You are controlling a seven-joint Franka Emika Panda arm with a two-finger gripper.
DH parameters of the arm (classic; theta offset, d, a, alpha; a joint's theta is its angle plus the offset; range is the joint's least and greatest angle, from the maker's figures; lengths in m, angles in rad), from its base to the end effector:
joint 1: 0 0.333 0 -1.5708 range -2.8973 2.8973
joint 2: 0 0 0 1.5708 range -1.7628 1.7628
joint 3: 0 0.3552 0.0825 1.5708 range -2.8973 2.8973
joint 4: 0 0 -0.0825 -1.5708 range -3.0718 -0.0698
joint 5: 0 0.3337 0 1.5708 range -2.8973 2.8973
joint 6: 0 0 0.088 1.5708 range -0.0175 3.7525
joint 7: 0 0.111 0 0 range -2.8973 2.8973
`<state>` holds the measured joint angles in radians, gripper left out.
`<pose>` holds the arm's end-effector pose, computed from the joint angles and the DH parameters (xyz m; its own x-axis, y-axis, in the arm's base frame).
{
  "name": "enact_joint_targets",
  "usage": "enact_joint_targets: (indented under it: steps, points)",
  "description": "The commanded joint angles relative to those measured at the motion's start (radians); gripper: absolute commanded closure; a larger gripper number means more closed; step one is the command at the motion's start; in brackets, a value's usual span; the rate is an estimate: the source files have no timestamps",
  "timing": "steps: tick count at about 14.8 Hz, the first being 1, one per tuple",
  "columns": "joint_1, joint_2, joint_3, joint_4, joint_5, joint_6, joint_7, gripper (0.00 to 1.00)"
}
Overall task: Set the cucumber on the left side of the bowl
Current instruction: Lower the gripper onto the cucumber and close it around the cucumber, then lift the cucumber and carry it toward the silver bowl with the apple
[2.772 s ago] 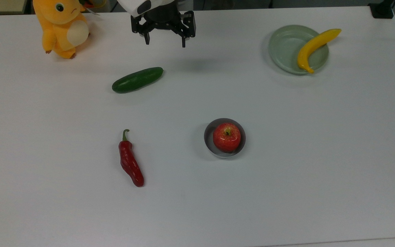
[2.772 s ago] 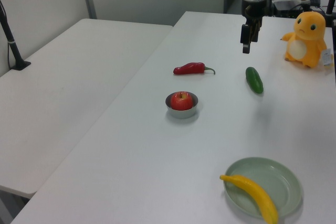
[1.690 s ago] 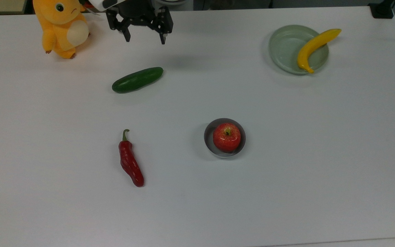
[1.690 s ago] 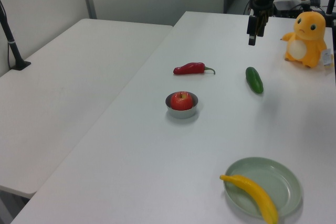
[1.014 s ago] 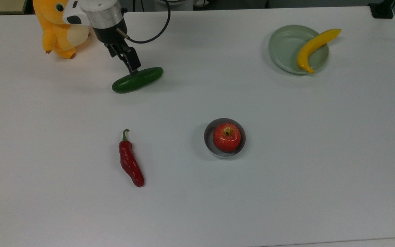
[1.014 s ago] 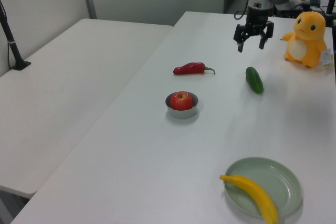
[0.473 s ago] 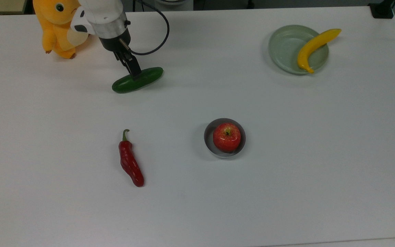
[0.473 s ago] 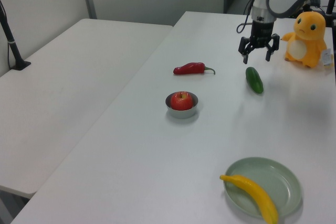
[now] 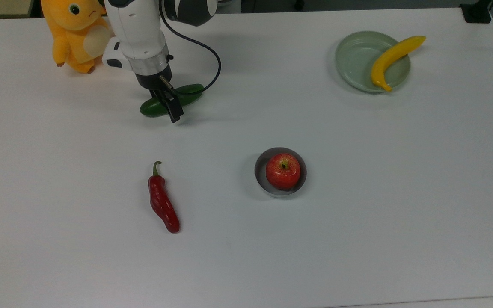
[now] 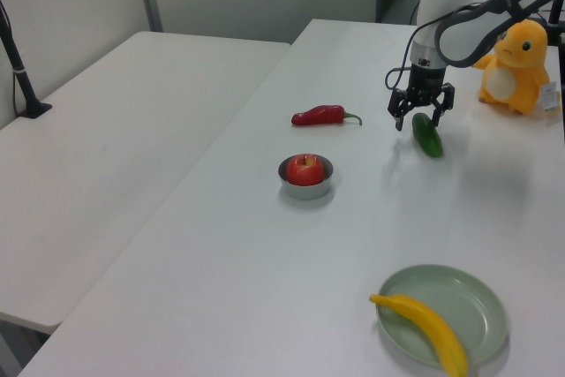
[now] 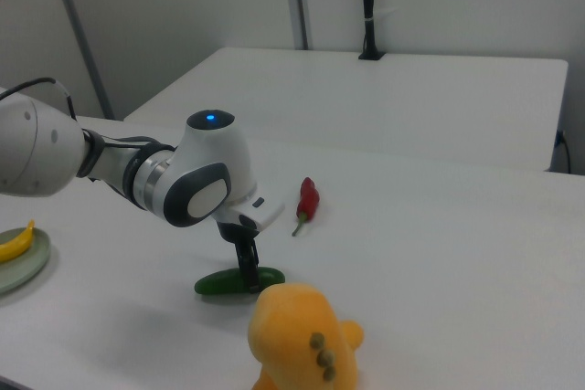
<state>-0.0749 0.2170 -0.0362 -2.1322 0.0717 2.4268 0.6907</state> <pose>0.5457 -0.0596 0.3828 0.6564 -0.7537 0.0316 -0.7498 -0.6565 -0.0822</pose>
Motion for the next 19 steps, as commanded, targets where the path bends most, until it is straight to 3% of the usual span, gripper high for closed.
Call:
enact_joint_targets:
  steps: [1,2,3,5,13,16,19]
  points:
    - [0.009,0.001,0.005,-0.002,-0.059,0.015,0.029,0.36]
    - [0.009,0.001,0.006,-0.003,-0.081,0.017,0.026,0.64]
    - [0.015,0.004,0.009,-0.003,-0.117,0.017,0.021,0.8]
    - [0.029,0.01,0.009,-0.005,-0.153,0.009,0.012,0.91]
    - [0.059,-0.034,0.019,0.069,-0.141,0.014,-0.005,0.92]
    - [0.098,-0.031,0.033,0.164,-0.142,0.017,-0.013,0.93]
    - [0.127,-0.019,0.102,0.231,-0.15,0.053,-0.065,0.92]
